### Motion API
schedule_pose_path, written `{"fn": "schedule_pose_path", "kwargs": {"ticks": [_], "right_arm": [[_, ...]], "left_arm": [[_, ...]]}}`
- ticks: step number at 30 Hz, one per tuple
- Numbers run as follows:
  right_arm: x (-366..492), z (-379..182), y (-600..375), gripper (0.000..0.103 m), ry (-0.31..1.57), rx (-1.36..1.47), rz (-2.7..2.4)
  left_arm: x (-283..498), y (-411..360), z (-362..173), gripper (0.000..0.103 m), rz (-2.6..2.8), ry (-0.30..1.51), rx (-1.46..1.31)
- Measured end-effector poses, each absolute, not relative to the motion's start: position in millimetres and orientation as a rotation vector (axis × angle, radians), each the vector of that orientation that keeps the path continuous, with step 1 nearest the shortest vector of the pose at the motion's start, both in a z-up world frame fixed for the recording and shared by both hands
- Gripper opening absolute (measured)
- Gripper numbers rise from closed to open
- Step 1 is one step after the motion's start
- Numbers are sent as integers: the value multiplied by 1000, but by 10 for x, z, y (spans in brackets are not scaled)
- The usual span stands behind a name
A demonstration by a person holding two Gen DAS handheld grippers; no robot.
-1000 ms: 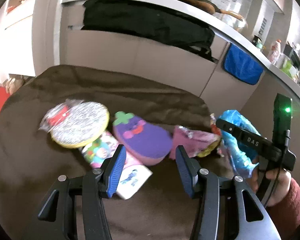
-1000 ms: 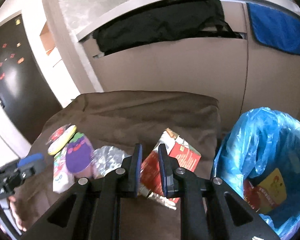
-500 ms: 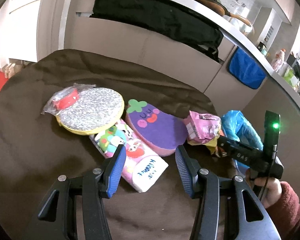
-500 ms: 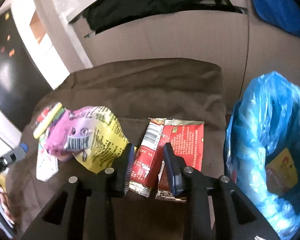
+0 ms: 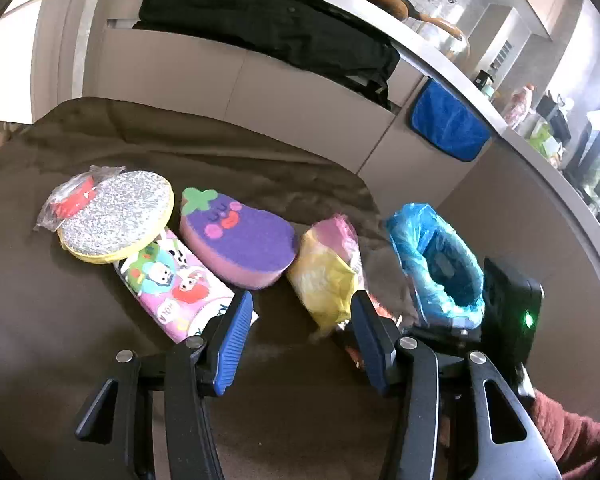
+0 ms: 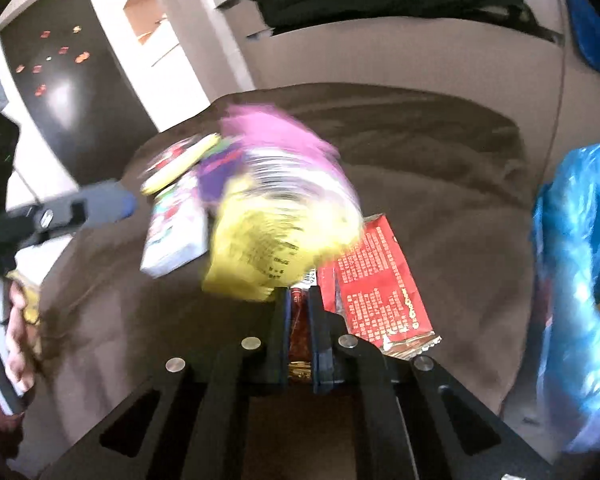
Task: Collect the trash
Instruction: 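Grasp the red snack packet with the right tool while the left tool approaches the chip bag, then close the left tool on the pink-yellow chip bag and lift it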
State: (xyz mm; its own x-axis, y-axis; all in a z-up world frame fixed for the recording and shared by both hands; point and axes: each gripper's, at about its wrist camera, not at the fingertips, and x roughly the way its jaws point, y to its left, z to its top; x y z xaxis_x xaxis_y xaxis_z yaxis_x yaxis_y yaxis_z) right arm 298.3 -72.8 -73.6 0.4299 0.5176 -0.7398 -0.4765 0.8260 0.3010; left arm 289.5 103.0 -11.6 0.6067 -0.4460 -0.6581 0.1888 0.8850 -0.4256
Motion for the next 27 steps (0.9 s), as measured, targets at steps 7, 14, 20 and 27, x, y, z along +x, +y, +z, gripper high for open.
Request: {"fn": "schedule_pose_path", "kwargs": {"ticks": [7, 14, 20, 27], "right_arm": [[2670, -572, -878, 12, 867, 32, 644], [2382, -453, -1173, 15, 828, 4, 650], [2270, -477, -1432, 15, 816, -13, 565], [2328, -385, -1451, 16, 793, -24, 558]], "left_arm": [[2879, 958, -145, 52, -348, 863, -324], [3053, 502, -307, 52, -380, 927, -190], [3294, 268, -464, 40, -325, 929, -139], [3180, 497, -319, 27, -264, 850, -211]]}}
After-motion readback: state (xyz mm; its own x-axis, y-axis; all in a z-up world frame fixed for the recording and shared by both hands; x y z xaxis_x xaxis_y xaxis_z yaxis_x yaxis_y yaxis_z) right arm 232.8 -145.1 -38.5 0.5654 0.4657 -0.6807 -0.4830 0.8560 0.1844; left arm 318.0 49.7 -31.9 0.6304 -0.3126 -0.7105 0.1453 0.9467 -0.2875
